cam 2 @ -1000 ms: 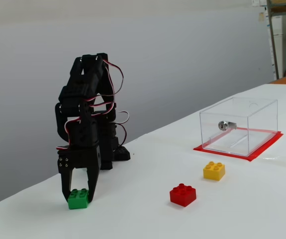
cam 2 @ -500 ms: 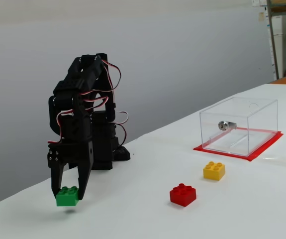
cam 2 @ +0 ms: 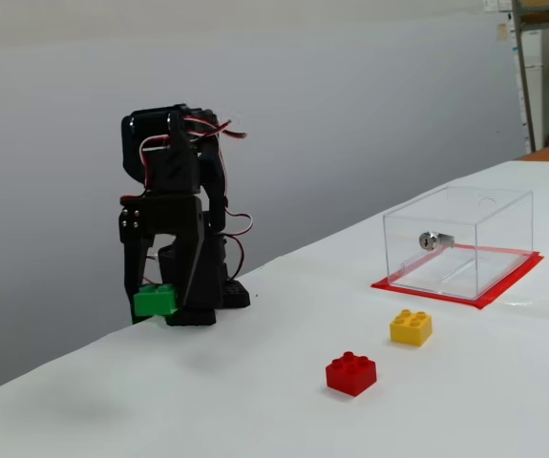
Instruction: Pick the green lego brick and place it into the transparent box
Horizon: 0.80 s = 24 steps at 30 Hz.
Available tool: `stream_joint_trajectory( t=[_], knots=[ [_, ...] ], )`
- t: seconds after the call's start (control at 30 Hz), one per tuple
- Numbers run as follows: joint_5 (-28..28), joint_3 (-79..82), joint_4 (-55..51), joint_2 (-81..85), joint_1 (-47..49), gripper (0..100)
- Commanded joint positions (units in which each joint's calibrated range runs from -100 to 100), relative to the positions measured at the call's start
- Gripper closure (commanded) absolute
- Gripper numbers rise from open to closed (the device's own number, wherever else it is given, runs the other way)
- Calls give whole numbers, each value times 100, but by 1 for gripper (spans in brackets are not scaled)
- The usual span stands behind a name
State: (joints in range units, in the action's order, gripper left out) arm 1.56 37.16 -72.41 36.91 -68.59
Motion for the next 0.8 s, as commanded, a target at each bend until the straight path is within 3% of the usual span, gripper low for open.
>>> stream_joint_trajectory(
  t=[0.0,0.4,0.77],
  knots=[
    [-10,-144,-340,640,438,88],
    [-5,-153,-383,2244,3040,88],
    [-5,-208,-383,2618,5820,88]
  ],
)
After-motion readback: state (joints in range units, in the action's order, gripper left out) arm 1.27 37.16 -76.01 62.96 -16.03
